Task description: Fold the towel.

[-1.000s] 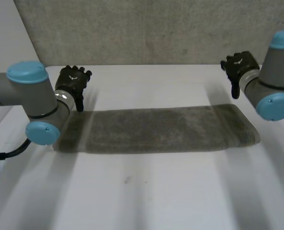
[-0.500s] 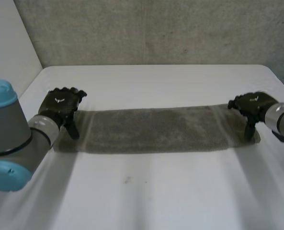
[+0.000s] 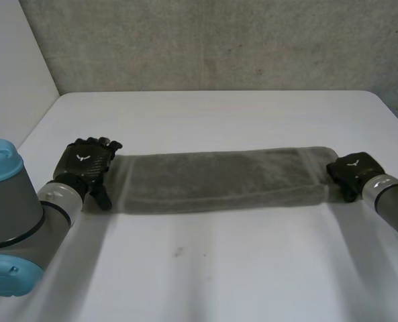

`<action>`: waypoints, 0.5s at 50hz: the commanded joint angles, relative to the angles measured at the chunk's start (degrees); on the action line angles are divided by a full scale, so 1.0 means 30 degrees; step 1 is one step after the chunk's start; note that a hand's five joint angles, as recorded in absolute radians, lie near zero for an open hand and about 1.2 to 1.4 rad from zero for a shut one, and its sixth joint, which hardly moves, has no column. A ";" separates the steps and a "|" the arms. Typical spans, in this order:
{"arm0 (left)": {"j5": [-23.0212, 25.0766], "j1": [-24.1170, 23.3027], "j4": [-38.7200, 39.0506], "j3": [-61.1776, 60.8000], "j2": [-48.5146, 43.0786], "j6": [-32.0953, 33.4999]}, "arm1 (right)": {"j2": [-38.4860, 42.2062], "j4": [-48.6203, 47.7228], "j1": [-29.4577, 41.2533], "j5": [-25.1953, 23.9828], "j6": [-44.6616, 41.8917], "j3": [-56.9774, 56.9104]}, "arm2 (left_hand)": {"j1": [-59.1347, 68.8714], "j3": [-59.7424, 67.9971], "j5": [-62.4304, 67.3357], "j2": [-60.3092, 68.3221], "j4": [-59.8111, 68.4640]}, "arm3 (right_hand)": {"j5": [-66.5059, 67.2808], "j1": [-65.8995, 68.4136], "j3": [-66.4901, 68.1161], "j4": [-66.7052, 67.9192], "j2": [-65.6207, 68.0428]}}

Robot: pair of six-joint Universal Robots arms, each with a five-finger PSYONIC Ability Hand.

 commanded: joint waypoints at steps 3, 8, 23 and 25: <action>0.0006 0.0019 0.0101 -0.0057 -0.0003 -0.0003 | -0.0578 -0.0105 -0.2369 0.0209 -0.0930 -0.0128 | 0.0044 0.0132 -0.0575 0.0175 0.0141 | 0.1210 0.1596 0.1181 0.1054 0.1387; 0.0006 0.0166 0.0218 -0.0145 -0.0003 -0.0003 | -0.1049 0.0511 -0.4190 0.0091 -0.2397 -0.0303 | 0.0028 0.0117 -0.0591 0.0159 0.0126 | 0.1210 0.1596 0.1181 0.1054 0.1387; 0.0006 0.0253 0.0276 -0.0174 0.0143 -0.0003 | -0.2308 0.3470 -0.1361 0.0267 -0.2548 -0.5512 | 0.0028 0.0117 -0.0591 0.0159 0.0126 | 0.1210 0.1596 0.1181 0.1054 0.1387; 0.0006 0.0254 0.0276 -0.0203 0.0231 -0.0003 | -0.2280 0.3470 -0.0130 0.0354 -0.2137 -0.6098 | 0.0028 0.0117 -0.0591 0.0159 0.0126 | 0.1210 0.1596 0.1181 0.1054 0.1387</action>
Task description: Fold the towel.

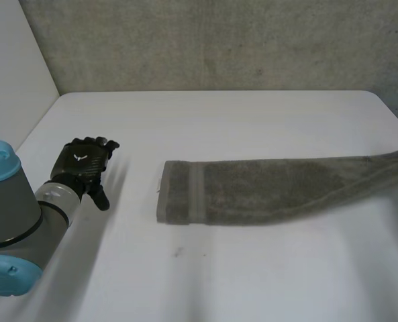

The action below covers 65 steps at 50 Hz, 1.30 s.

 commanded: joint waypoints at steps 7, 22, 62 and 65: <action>-0.0022 -0.0005 0.0000 -0.0007 0.0349 0.0000 | -0.0088 0.0354 1.0232 0.0241 0.2550 -0.4400 | 0.0028 0.0117 -0.0591 0.0162 0.0135 | 0.1207 0.1490 0.1179 0.1052 0.1385; -0.0022 0.0171 0.0585 -0.0564 0.0525 0.0000 | 0.5270 -0.0319 1.9603 0.0534 0.2200 -0.6246 | 0.0028 0.0117 -0.0591 0.0162 0.0135 | 0.1207 0.1490 0.1179 0.1052 0.1385; 0.0974 -0.4370 0.0791 0.1487 0.0349 0.0029 | -0.2139 -0.3864 1.0408 -0.0081 0.6037 0.7319 | 0.0100 0.0188 -0.0519 0.0234 0.0207 | -2.2126 -2.1843 -2.2154 -2.2281 -2.1948; 0.1004 -0.5245 0.0733 0.2448 -0.0524 0.0029 | -0.2401 -0.4273 1.0291 -0.0081 0.6037 0.7844 | 0.0211 0.0300 -0.0407 0.0346 0.0318 | -2.2126 -2.1843 -2.2154 -2.2281 -2.1948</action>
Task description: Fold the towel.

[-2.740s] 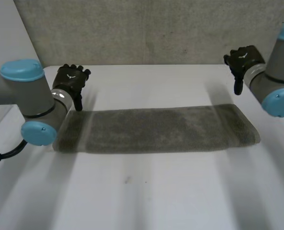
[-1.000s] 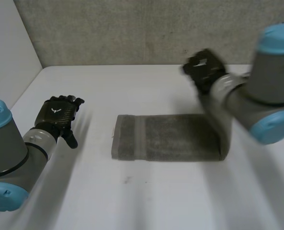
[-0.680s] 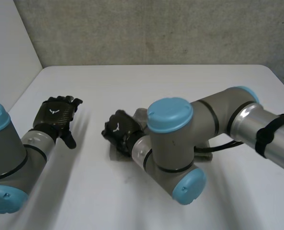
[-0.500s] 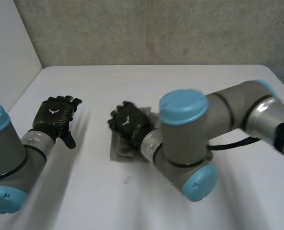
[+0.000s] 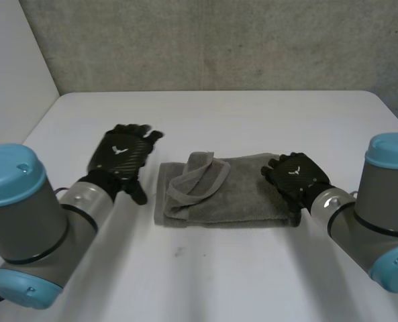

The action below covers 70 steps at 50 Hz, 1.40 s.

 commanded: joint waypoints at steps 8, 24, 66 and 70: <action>0.0258 -0.3466 -0.0240 0.5065 -0.4122 -0.0031 | -0.0563 -0.1091 -0.0495 -0.0068 0.0129 0.1663 | 0.0269 0.0356 -0.0349 0.0422 0.0392 | -0.1180 -0.1081 -0.1348 -0.1634 -0.1457; 0.0200 -0.3642 -0.2174 0.8908 -0.8552 -0.1232 | -0.0299 -0.1736 -0.0437 -0.0039 0.0218 0.1868 | 0.0494 0.0581 -0.0125 0.0646 0.0616 | -0.1180 -0.1081 -0.1348 -0.1634 -0.1457; -0.5718 -0.3437 -0.2145 0.4809 -0.4837 -0.1290 | -0.0739 -0.3201 0.0117 0.0342 -0.4196 0.0439 | 0.0943 0.1030 0.0324 0.1095 0.1065 | 2.2154 2.2252 2.1985 2.1700 2.1877; -0.5718 -0.3232 -0.2115 0.4367 -0.3952 -0.1290 | -0.0329 -0.2996 0.1849 0.0313 -0.5319 -0.1237 | 0.0886 0.0973 0.0268 0.1039 0.1008 | 2.2154 2.2252 2.1985 2.1700 2.1877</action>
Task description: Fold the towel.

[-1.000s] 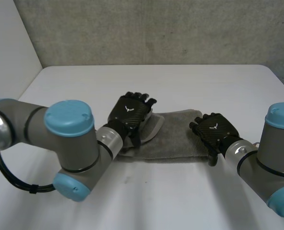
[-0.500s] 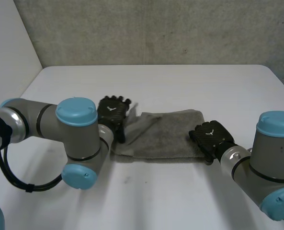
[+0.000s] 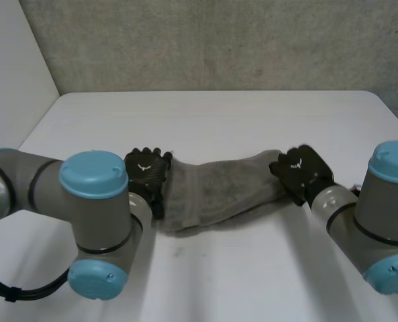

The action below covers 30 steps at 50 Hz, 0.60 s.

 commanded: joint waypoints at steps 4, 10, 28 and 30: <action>-0.0026 0.1078 0.0045 -0.1627 0.2927 -0.0238 | 0.2016 0.1236 0.5142 -0.0605 -0.3227 -0.6017 | 0.0279 0.0262 0.0153 0.0271 0.0265 | 0.1328 0.2401 0.1225 0.1072 0.1761; 0.0003 0.3071 0.0016 -0.2827 0.3662 -0.0502 | 0.5413 0.4165 0.7752 -0.2331 -0.3170 -1.0677 | 0.0223 0.0206 0.0097 0.0215 0.0209 | 0.1328 0.2401 0.1225 0.1072 0.1761; 0.0736 0.3983 0.0250 -0.3299 0.3897 -0.0825 | 0.6535 0.6515 0.8462 -0.1427 0.2163 -1.3207 | 0.0110 0.0093 -0.0016 0.0102 0.0096 | -2.2005 -2.0932 -2.2108 -2.2261 -2.1573; 0.0970 0.3837 0.0250 -0.3035 0.3897 -0.1030 | 0.6007 0.6515 0.7963 -0.1105 0.3393 -1.2738 | 0.0110 0.0093 -0.0016 0.0102 0.0096 | -2.2005 -2.0932 -2.2108 -2.2261 -2.1573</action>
